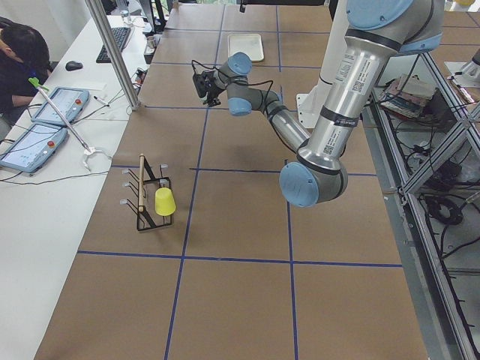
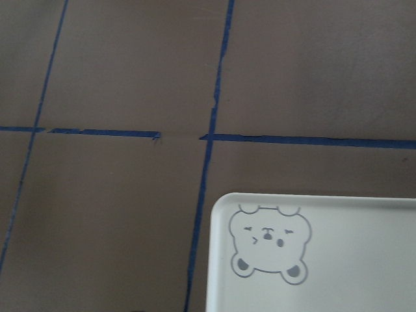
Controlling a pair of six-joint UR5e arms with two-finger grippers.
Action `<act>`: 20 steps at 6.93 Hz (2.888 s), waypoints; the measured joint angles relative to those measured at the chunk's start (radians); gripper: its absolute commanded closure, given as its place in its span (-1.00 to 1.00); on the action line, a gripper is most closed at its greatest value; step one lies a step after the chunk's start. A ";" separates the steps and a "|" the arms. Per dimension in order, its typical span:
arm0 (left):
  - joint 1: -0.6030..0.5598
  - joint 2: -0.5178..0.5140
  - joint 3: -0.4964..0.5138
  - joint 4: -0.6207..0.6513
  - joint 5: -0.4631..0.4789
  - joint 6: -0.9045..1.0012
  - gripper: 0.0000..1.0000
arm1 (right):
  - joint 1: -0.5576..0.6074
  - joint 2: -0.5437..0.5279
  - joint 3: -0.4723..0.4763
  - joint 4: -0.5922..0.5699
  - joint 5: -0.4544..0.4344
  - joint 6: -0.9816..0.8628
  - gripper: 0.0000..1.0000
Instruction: Left arm grabs green cup and hands to right arm on tray
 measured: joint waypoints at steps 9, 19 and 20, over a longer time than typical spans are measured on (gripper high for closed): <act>0.098 -0.006 -0.007 -0.214 -0.002 -0.171 -0.18 | -0.351 0.140 -0.039 0.758 -0.391 0.816 -1.00; 0.202 -0.006 0.110 -0.787 0.003 -0.298 -0.18 | -0.832 0.432 -0.078 0.957 -0.840 1.090 -0.95; 0.203 -0.006 0.110 -0.787 0.002 -0.299 -0.18 | -0.837 0.481 -0.112 0.934 -0.866 1.091 -0.95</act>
